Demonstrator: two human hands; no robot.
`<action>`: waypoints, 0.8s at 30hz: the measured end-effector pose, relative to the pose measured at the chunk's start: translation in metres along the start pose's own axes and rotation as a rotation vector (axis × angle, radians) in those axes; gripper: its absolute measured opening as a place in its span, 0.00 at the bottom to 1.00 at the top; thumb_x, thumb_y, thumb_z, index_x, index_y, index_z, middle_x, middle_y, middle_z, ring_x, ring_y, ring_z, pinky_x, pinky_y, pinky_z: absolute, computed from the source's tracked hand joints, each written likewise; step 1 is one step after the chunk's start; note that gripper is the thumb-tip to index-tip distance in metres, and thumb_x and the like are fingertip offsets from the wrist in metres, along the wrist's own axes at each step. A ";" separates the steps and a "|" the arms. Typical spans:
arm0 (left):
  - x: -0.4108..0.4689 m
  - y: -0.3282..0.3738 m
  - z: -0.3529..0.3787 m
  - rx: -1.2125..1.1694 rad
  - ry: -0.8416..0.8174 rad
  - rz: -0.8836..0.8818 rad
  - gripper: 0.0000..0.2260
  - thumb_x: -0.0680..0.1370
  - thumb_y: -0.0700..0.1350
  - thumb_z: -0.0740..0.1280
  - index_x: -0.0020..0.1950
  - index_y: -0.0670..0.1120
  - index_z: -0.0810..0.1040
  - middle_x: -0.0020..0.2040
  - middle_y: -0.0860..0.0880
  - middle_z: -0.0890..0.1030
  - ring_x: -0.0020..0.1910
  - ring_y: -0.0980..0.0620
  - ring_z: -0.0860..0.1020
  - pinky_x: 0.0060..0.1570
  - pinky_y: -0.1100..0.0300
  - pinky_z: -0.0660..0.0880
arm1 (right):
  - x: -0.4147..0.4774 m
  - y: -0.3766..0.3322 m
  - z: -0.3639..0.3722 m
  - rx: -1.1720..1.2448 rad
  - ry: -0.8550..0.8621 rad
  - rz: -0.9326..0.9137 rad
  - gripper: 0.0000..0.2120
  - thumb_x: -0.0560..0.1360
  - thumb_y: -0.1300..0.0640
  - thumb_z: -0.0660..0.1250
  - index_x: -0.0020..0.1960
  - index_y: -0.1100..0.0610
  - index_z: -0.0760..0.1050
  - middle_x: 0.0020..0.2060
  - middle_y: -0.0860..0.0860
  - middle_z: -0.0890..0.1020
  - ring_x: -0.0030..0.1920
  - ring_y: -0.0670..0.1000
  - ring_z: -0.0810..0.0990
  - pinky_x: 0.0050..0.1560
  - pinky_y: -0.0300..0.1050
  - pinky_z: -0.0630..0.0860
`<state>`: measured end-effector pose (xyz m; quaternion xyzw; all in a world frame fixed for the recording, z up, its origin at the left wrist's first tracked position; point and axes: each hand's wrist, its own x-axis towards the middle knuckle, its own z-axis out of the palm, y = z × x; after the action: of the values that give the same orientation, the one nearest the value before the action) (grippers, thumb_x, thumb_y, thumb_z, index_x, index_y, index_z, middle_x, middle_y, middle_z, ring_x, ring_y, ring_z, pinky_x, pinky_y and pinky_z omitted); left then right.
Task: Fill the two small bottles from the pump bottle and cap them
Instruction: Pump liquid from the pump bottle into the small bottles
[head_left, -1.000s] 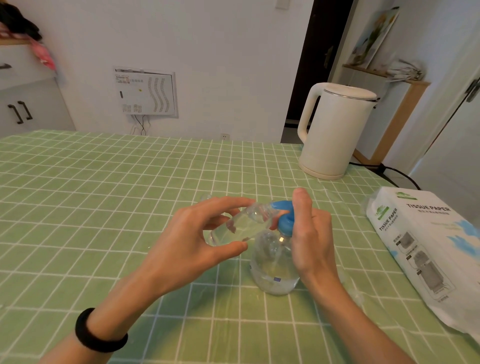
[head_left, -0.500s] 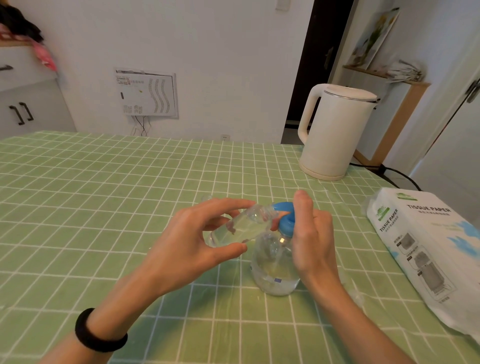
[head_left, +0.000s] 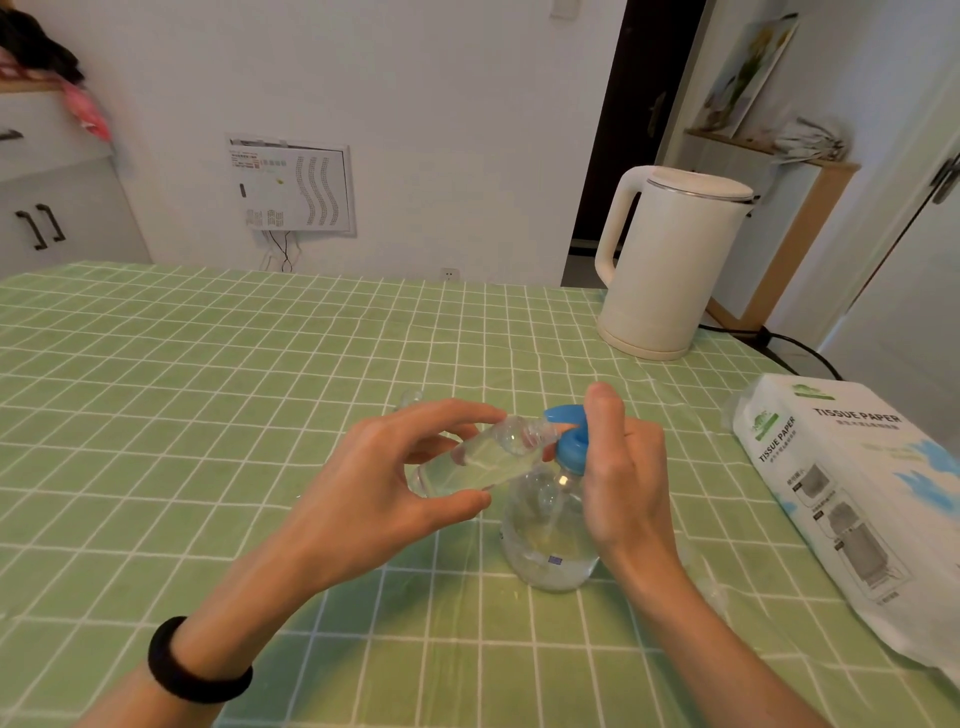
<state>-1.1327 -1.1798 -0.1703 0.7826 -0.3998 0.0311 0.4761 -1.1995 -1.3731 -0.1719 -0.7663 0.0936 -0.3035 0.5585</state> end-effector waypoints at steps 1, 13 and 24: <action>0.000 0.000 0.000 -0.015 -0.004 -0.007 0.27 0.72 0.46 0.81 0.67 0.62 0.80 0.59 0.61 0.85 0.55 0.58 0.86 0.60 0.64 0.80 | 0.000 0.000 0.000 0.001 -0.002 -0.001 0.35 0.84 0.44 0.53 0.18 0.45 0.70 0.18 0.42 0.68 0.22 0.43 0.64 0.29 0.37 0.65; 0.001 -0.002 -0.008 -0.130 -0.049 -0.065 0.26 0.71 0.43 0.82 0.64 0.63 0.82 0.57 0.57 0.86 0.55 0.55 0.87 0.59 0.61 0.82 | 0.001 0.000 0.001 0.024 0.039 0.036 0.31 0.75 0.33 0.52 0.24 0.45 0.81 0.28 0.46 0.85 0.29 0.48 0.77 0.34 0.36 0.74; 0.001 0.001 -0.014 -0.181 -0.060 -0.050 0.25 0.72 0.39 0.82 0.64 0.58 0.83 0.57 0.57 0.86 0.58 0.56 0.86 0.57 0.65 0.81 | 0.001 -0.004 0.001 0.014 0.053 -0.002 0.28 0.75 0.40 0.53 0.26 0.45 0.81 0.31 0.48 0.87 0.37 0.63 0.81 0.39 0.52 0.78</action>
<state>-1.1282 -1.1704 -0.1613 0.7468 -0.3955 -0.0403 0.5332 -1.1989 -1.3709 -0.1680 -0.7542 0.1056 -0.3247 0.5608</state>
